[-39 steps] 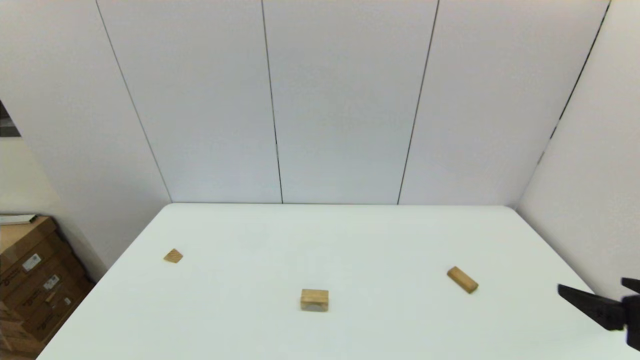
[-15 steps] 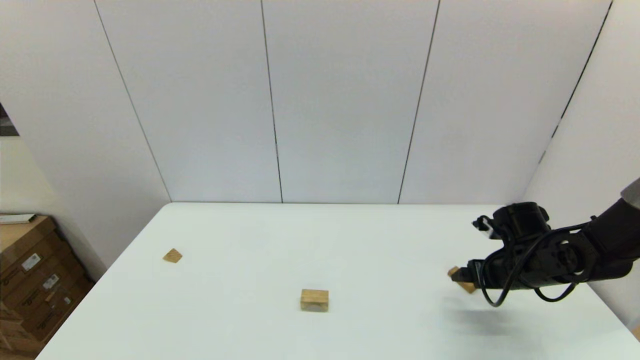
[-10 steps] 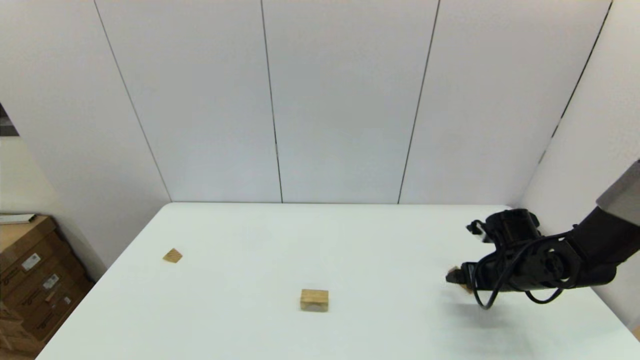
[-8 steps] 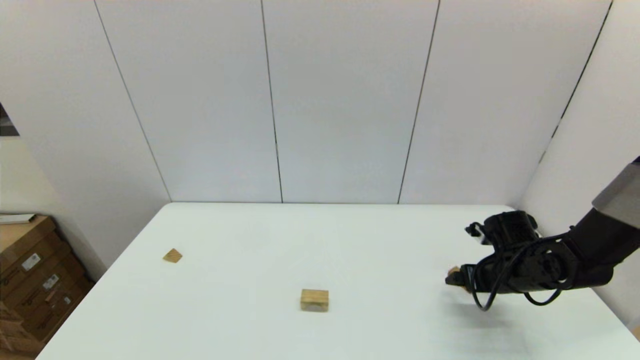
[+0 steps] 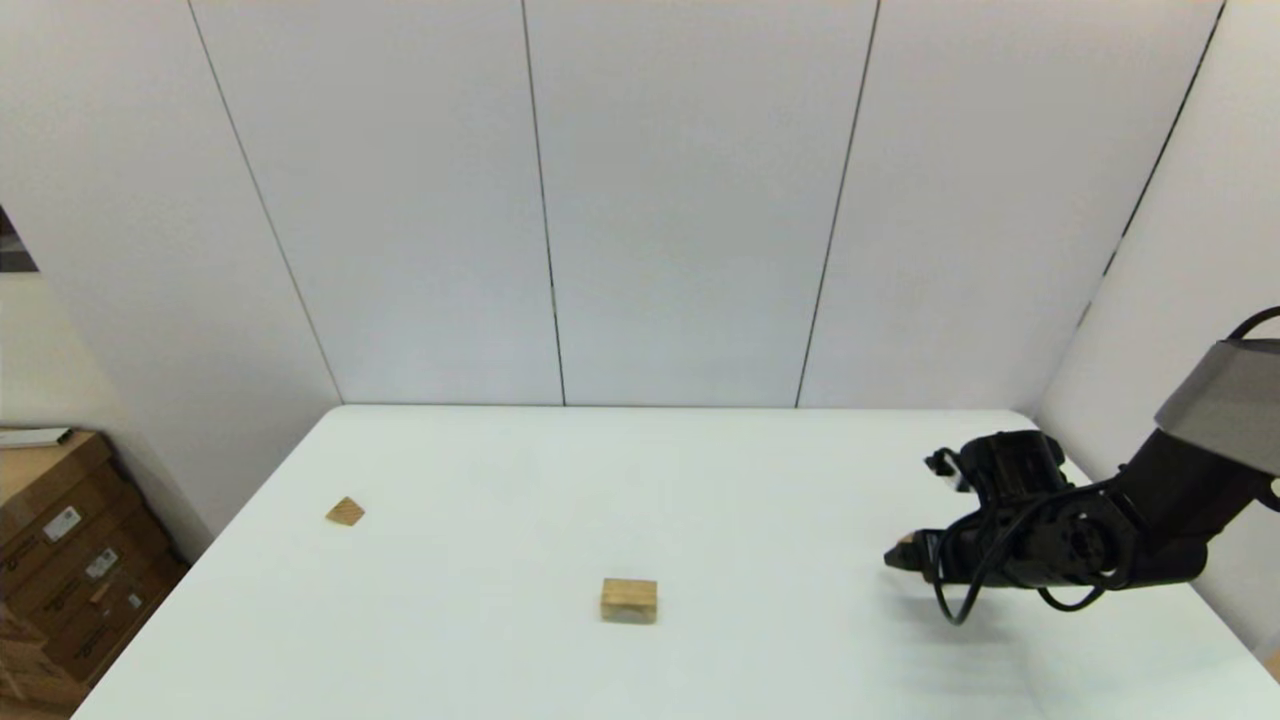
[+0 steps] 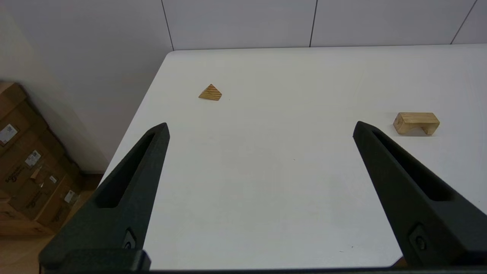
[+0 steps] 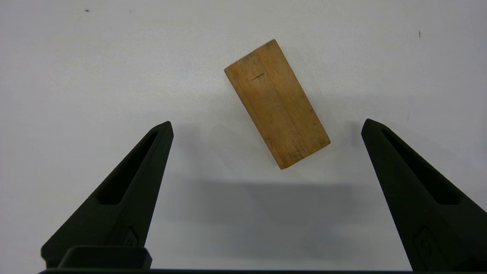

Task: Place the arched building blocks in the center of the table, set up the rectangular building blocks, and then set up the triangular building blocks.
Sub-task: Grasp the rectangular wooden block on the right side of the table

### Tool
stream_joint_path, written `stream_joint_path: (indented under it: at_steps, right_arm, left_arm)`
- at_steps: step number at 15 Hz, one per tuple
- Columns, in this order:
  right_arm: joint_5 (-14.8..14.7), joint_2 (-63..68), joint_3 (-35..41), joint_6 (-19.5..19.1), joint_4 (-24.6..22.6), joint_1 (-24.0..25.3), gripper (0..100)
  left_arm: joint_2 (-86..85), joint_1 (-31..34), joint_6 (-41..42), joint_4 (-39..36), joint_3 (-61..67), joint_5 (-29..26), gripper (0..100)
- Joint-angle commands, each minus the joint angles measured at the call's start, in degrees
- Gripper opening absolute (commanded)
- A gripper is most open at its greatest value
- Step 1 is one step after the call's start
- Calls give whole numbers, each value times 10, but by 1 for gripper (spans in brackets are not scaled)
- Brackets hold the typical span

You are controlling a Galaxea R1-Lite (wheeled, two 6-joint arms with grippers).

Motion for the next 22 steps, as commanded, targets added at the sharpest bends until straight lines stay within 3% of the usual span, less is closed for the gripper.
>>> stream_joint_path:
  at_steps: [1, 5, 17, 18, 22]
  right_arm:
    - [-13, 7, -3, 0, -8, -1, 100]
    - [-25, 19, 0, 0, -40, -1, 100]
    - [-31, 29, 2, -2, -40, 0, 100]
    - [-31, 29, 2, -2, -40, 1, 0]
    - [-36, 28, 2, -2, -41, 4, 0]
  left_arm:
    - [1, 0, 0, 1, 0, 0, 100]
    - [1, 0, 0, 1, 0, 0, 100]
    - [1, -1, 0, 1, 0, 0, 100]
    - [1, 0, 0, 1, 0, 0, 100]
    - [1, 0, 0, 1, 0, 0, 100]
